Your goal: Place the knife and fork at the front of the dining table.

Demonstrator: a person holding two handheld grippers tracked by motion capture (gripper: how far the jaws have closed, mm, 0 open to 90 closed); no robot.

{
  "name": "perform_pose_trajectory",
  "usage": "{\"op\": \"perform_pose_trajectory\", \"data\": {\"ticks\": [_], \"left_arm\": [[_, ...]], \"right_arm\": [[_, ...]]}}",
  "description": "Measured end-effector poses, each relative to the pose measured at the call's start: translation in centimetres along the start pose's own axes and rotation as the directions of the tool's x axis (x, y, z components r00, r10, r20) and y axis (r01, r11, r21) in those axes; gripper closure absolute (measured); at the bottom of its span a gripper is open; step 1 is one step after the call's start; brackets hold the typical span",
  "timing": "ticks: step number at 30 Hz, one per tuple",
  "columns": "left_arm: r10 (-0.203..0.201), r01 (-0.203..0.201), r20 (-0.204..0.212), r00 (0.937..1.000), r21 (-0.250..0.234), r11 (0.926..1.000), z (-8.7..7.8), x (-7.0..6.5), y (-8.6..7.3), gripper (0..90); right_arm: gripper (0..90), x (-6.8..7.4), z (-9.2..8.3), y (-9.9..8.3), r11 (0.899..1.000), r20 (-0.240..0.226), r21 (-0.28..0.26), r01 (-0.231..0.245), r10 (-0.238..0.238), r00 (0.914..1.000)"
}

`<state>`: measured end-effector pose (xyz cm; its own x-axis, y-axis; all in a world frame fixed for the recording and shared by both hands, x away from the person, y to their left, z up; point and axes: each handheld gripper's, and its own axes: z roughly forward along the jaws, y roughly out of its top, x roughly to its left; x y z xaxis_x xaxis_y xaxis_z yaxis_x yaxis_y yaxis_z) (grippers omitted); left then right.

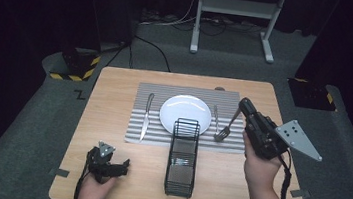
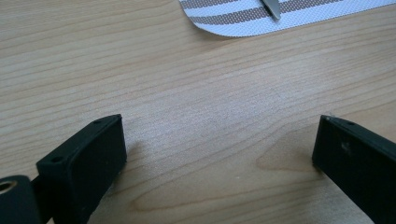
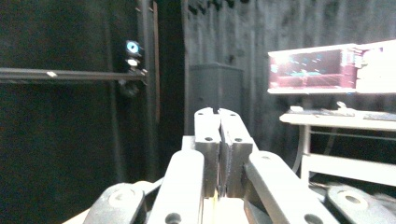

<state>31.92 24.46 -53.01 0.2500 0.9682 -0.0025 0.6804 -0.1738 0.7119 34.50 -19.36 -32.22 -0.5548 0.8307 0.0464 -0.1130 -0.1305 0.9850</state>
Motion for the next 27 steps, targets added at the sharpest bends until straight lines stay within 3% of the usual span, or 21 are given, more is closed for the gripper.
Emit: {"op": "perform_pose_trajectory", "data": {"ticks": [7,13,20,27], "left_arm": [[0.000,0.000,0.000,1.0000,0.000,1.0000,0.0,0.0,0.0,2.8],[0.000,0.000,-0.002,1.0000,0.000,1.0000,0.0,0.0,0.0,2.8],[-0.001,0.001,-0.005,1.0000,0.000,1.0000,0.0,0.0,0.0,2.9],[-0.002,0.002,-0.005,1.0000,0.000,1.0000,-0.1,0.0,0.0,3.1]], "right_arm": [[87.3,-3.6,-0.8,-3.6,0.996,0.083,0.085,0.002,-0.009,0.9965],[87.3,-6.2,-0.3,-7.0,0.987,0.118,0.158,-0.010,-0.009,0.9930],[87.3,-8.1,1.6,-9.5,0.981,0.145,0.192,-0.023,-0.005,0.9894],[87.3,-8.7,3.1,-10.4,0.978,0.154,0.207,-0.002,-0.030,0.9877]]}}
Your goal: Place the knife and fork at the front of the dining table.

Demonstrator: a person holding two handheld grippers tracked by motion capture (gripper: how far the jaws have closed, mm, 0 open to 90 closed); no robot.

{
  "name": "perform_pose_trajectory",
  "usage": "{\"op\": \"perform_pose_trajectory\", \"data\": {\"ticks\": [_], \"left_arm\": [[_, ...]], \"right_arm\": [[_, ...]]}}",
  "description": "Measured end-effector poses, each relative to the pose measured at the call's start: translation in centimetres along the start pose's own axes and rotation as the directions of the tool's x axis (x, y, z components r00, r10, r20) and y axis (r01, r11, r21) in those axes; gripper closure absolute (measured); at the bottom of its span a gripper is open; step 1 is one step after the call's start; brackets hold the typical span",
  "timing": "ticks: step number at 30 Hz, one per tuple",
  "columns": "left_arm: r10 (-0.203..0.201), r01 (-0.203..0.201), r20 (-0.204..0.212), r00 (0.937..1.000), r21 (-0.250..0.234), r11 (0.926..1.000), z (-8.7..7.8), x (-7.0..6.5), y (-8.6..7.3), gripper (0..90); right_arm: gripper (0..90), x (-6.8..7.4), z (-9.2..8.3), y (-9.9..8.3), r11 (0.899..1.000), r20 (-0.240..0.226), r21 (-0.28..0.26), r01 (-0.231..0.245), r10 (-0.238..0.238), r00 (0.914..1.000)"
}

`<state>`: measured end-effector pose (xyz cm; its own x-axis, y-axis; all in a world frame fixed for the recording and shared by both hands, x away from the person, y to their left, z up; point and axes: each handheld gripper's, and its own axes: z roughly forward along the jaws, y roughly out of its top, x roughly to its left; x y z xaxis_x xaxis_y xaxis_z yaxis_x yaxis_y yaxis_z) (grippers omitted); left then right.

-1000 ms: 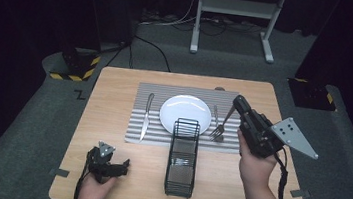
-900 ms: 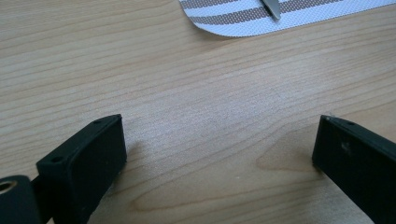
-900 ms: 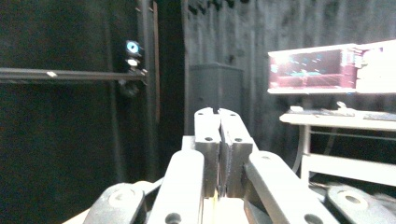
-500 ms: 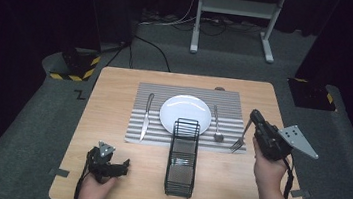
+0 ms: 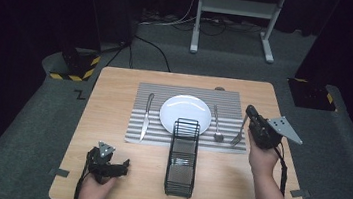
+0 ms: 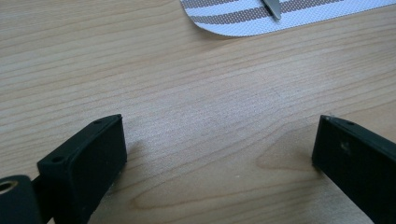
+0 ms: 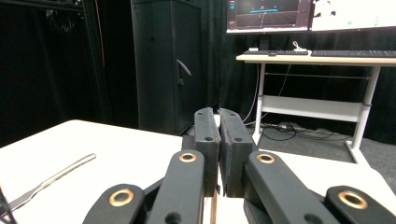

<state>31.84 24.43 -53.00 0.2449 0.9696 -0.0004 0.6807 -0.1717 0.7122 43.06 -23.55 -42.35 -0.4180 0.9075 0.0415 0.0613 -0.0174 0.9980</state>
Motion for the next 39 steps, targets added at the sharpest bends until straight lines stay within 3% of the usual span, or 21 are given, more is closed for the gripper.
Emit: {"op": "perform_pose_trajectory", "data": {"ticks": [6,17,29,39], "left_arm": [[0.000,0.000,-0.003,1.0000,0.001,1.0000,0.0,0.0,0.0,3.1],[0.000,0.000,-0.004,1.0000,0.001,1.0000,-0.1,0.0,0.0,3.1],[-0.002,0.002,-0.003,1.0000,-0.001,1.0000,-0.1,0.0,-0.1,3.3],[-0.002,0.002,-0.001,1.0000,-0.002,1.0000,-0.1,0.0,-0.1,3.9]], "right_arm": [[87.2,-0.4,1.2,-0.3,1.000,-0.011,0.027,0.008,-0.007,0.9999],[87.2,-0.9,3.0,-0.9,0.999,-0.041,0.039,-0.027,0.028,0.9987],[86.7,-2.5,7.0,-1.9,0.991,-0.008,0.074,-0.115,0.116,0.9932],[86.7,-2.4,9.9,-3.0,0.987,0.022,0.103,-0.127,0.125,0.9919]]}}
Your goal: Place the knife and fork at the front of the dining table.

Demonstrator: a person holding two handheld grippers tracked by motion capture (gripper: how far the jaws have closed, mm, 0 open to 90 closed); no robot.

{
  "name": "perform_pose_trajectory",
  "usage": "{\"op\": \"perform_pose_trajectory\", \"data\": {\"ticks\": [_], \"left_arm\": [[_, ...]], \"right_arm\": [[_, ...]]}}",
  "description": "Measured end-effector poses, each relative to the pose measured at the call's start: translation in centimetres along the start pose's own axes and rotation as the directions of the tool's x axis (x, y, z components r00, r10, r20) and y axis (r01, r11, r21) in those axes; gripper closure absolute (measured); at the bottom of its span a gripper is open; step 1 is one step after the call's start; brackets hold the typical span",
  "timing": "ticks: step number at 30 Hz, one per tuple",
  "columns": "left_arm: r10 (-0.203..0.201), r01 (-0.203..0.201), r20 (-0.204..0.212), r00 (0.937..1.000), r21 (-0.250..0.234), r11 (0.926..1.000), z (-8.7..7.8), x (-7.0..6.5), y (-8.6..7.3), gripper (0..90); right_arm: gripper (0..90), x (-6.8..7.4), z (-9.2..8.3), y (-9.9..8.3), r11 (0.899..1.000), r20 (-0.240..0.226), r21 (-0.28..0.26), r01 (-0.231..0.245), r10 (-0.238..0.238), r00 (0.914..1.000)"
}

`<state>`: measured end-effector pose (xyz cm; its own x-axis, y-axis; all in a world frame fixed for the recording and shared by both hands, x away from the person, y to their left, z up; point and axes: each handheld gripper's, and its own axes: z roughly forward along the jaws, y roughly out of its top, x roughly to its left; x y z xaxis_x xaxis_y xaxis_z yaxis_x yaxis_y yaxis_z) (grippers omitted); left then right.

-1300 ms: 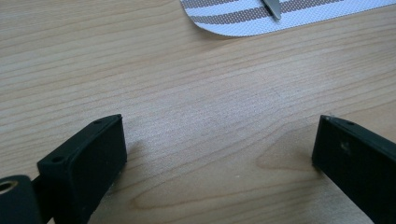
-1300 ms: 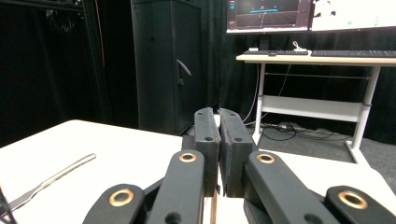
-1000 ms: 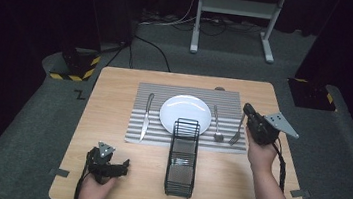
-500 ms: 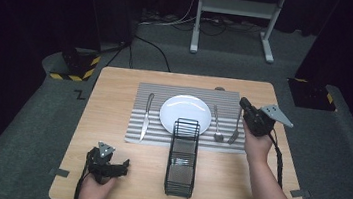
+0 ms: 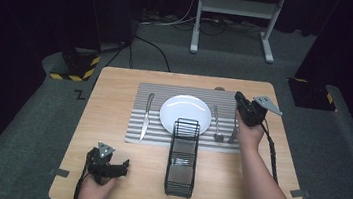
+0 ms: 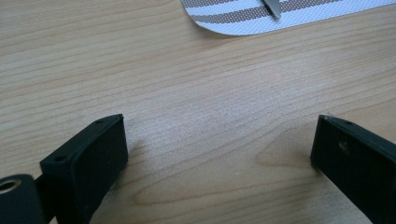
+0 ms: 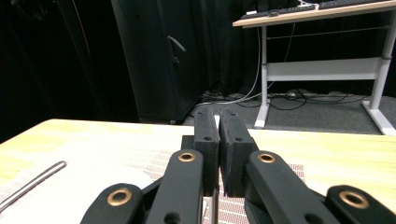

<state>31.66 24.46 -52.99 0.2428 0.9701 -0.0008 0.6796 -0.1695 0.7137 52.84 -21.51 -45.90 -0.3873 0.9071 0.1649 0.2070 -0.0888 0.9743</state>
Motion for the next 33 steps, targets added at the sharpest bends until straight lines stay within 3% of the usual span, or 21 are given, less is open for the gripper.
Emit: {"op": "perform_pose_trajectory", "data": {"ticks": [7,13,21,27,33], "left_arm": [[0.001,-0.001,0.000,1.0000,-0.002,1.0000,0.0,0.0,0.0,4.3],[-0.001,0.001,0.002,1.0000,-0.002,1.0000,0.0,0.0,0.0,4.3],[-0.001,0.001,0.006,1.0000,-0.004,1.0000,-0.1,0.0,-0.1,4.8],[-0.001,0.001,0.008,1.0000,-0.004,1.0000,-0.1,0.1,-0.1,5.0],[0.001,-0.001,0.010,0.9999,-0.003,1.0000,-0.1,0.1,-0.1,5.2]], "right_arm": [[86.6,-0.1,0.8,-0.4,1.000,0.013,0.001,-0.018,0.018,0.9997],[86.3,-0.5,2.0,-0.8,0.999,0.038,0.035,-0.025,0.024,0.9990],[85.7,-1.6,3.2,-1.5,0.994,0.070,0.078,-0.079,0.074,0.9948],[85.6,-1.5,3.8,-1.6,0.992,0.082,0.104,-0.067,0.059,0.9949],[84.3,-1.9,4.5,-2.5,0.986,0.108,0.138,-0.088,0.074,0.9914]]}}
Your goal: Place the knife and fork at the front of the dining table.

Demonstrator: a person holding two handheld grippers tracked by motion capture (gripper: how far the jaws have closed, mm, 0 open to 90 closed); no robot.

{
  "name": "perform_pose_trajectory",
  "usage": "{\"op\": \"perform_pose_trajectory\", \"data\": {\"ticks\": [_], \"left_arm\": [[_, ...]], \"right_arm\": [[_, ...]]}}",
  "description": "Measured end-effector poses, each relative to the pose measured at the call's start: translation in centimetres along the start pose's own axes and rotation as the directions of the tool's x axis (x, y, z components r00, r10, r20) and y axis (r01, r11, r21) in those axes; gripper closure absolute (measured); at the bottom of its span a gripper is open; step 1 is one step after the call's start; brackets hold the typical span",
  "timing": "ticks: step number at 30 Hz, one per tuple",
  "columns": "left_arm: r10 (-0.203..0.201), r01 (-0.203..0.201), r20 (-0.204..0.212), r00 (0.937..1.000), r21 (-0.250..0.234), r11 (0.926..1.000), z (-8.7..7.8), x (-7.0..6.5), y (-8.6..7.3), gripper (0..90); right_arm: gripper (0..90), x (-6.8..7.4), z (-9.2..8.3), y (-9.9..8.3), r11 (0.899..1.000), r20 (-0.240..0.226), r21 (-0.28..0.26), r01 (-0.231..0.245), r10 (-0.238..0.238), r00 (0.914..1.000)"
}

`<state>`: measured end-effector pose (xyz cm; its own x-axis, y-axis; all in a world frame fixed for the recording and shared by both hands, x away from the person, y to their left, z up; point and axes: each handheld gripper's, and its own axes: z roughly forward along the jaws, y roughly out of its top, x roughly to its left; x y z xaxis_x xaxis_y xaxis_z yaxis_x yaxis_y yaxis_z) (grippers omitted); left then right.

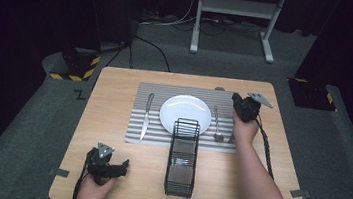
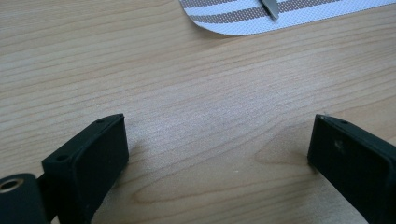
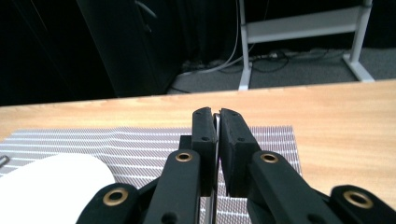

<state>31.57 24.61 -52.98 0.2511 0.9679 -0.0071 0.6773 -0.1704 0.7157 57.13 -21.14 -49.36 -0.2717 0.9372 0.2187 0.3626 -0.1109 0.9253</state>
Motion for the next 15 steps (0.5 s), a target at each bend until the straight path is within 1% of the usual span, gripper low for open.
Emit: {"op": "perform_pose_trajectory", "data": {"ticks": [2,4,6,8,11,15], "left_arm": [[0.000,0.000,0.000,1.0000,0.000,1.0000,0.00,0.00,0.00,5.3],[0.000,0.000,0.000,1.0000,0.000,1.0000,0.00,0.00,-0.01,5.3],[0.000,0.000,0.001,1.0000,0.000,1.0000,-0.01,0.00,-0.01,5.3],[0.000,0.000,0.000,1.0000,-0.001,1.0000,-0.01,0.00,-0.01,5.4],[-0.002,0.002,0.001,1.0000,-0.003,1.0000,-0.01,-0.02,-0.02,5.4],[-0.003,0.003,0.001,1.0000,-0.004,1.0000,-0.02,-0.02,-0.03,5.6]], "right_arm": [[83.7,-0.19,0.20,-0.19,1.000,0.010,0.014,0.000,0.000,0.9999],[83.5,-0.37,0.37,-0.29,0.999,0.008,0.037,-0.016,0.016,0.9998],[83.6,-0.36,0.41,-0.30,0.998,0.011,0.051,-0.023,0.022,0.9997],[83.7,-0.31,0.44,-0.27,0.998,0.010,0.057,-0.012,0.012,0.9999],[83.7,-0.18,0.53,-0.32,0.997,0.005,0.074,-0.013,0.013,0.9999],[83.4,-0.18,0.51,-0.34,0.996,0.003,0.083,-0.017,0.017,0.9999]]}}
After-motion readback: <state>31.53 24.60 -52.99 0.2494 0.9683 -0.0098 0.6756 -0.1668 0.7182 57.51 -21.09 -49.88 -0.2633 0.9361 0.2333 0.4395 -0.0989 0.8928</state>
